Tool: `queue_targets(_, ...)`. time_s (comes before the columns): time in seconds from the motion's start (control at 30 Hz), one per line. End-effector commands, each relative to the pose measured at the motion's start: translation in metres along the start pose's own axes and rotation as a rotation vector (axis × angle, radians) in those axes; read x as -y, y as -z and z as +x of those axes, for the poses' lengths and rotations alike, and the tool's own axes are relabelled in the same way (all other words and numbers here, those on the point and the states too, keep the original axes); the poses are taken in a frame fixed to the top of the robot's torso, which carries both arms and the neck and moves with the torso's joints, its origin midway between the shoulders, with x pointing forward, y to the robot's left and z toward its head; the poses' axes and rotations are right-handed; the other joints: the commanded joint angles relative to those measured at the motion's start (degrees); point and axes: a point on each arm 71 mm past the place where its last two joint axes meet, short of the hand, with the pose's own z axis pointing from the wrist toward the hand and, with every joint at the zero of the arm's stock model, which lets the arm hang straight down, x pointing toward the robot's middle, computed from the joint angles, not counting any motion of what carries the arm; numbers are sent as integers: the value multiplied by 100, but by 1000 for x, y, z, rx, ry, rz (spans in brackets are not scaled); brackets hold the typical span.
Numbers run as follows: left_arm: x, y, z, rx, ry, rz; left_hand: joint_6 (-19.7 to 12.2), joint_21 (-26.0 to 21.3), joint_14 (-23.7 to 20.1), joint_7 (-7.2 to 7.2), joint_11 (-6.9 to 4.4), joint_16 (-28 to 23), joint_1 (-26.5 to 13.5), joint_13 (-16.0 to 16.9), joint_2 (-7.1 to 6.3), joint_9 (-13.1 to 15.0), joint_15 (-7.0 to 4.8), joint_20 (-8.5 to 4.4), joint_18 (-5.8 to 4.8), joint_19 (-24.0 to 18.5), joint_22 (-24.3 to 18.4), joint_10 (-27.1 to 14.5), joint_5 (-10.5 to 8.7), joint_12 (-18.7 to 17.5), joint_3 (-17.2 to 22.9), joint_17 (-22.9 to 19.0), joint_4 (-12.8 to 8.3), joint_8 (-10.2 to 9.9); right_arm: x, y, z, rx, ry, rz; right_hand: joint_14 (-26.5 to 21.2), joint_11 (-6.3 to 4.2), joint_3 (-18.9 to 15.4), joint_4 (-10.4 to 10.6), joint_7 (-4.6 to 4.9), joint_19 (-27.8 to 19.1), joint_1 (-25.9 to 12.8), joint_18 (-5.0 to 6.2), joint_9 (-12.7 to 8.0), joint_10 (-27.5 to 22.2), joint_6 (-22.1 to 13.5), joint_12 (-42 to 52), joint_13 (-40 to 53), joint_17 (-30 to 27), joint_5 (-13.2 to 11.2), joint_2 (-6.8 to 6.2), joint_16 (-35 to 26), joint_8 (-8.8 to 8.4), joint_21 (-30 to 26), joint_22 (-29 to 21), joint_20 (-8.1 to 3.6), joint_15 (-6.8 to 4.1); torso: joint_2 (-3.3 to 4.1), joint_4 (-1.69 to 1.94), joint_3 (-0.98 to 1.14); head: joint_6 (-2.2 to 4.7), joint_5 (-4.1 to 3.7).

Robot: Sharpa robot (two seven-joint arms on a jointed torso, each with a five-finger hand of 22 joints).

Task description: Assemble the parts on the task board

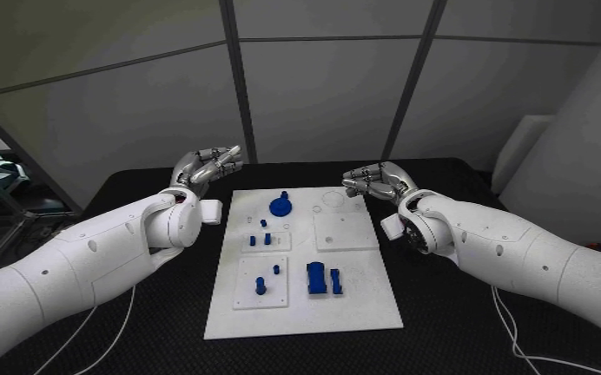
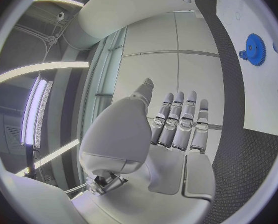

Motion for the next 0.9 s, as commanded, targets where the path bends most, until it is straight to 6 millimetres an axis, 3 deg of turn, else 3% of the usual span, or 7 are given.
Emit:
queue_targets(0.03, 1, 0, 1, 37, -10, 16, -137, -30, -119, 32, -20, -26, -52, -7, -3, -11, 17, 4, -108, -221, -161, -59, 21, -150, -53, -13, -29, -102, -5, -1, 0, 4, -47, -60, -24, 46, 21, -92, 66, 79, -98, 76, -100, -20, -22, -102, -142, -189, 32, -8, -26, -20, -152, -156, 11, 81, 31, 2, 9, 11, 16)
queue_targets(0.17, 0, 1, 3, 56, -21, 10, -165, -26, -163, 36, -15, -29, -65, -6, -7, -13, 26, 4, -112, -217, -177, -54, 19, -180, -66, -15, -35, -117, -6, -1, 1, 10, -52, -66, -43, 64, 65, -170, 76, 131, -160, 76, -182, -41, -44, -185, -177, -343, 45, -5, -22, -20, -264, -277, 26, 101, 66, 4, 25, -1, 48)
queue_targets(0.2, -2, 1, 3, 13, -5, -3, -1603, -323, -1619, -303, -373, -368, -2367, -361, 154, -371, -308, -503, -318, -1070, -578, -1548, -190, -593, -518, -367, -583, -476, -2, 0, 0, 5, -19, -23, -1893, -233, 395, -358, -309, -1425, -2741, -295, -382, -1848, -1661, -708, -536, -543, -253, -181, -379, -377, -432, -709, -414, -149, 23, 0, 9, 11, 25)
queue_targets(0.63, 1, 29, 34, 35, -53, 11, -2995, -323, -3029, -625, -694, -368, -4589, -361, 154, -371, -611, -971, -521, -1858, -954, -2979, -634, -593, -518, -367, -583, -476, -26, 18, 15, 112, -128, -70, -3583, -872, 721, -899, -602, -2768, -5161, -455, -907, -3518, -3151, -708, -536, -1113, -856, -582, -379, -377, -896, -1148, -819, -687, -106, 103, 86, 281, 197)
queue_targets(0.67, 2, 33, 38, 38, -60, 13, -3077, -323, -3110, -642, -712, -368, -4718, -361, 154, -371, -630, -1004, -1061, -1901, -977, -3063, -634, -593, -518, -367, -583, -476, -29, 21, 17, 127, -142, -73, -3684, -872, 744, -899, -622, -2851, -5303, -455, -907, -3617, -3240, -708, -536, -1113, -856, -582, -379, -377, -896, -1173, -843, -687, -106, 103, 86, 281, 197)
queue_targets(0.8, 4, 52, 53, 49, -85, 19, -3354, -323, -3392, -1105, -780, -368, -5165, -361, 154, -371, -1074, -1103, -1061, -2057, -1054, -3350, -634, -593, -518, -367, -583, -476, -41, 37, 27, 188, -199, -71, -4047, -872, 1204, -899, -692, -3147, -5814, -518, -907, -3972, -3557, -708, -536, -1113, -856, -582, -379, -377, -896, -1263, -928, -687, -106, 103, 86, 281, 197)
queue_targets(0.9, 6, 64, 62, 57, -101, 24, -3562, -323, -3612, -1105, -1184, -368, -5514, -361, 154, -371, -1074, -1182, -1061, -2181, -1113, -3571, -634, -593, -518, -367, -583, -476, -48, 49, 34, 228, -234, -60, -4307, -872, 1204, -899, -1105, -3358, -6183, -580, -907, -4227, -3787, -708, -536, -1113, -856, -582, -379, -377, -896, -1329, -992, -687, -106, 103, 86, 281, 197)
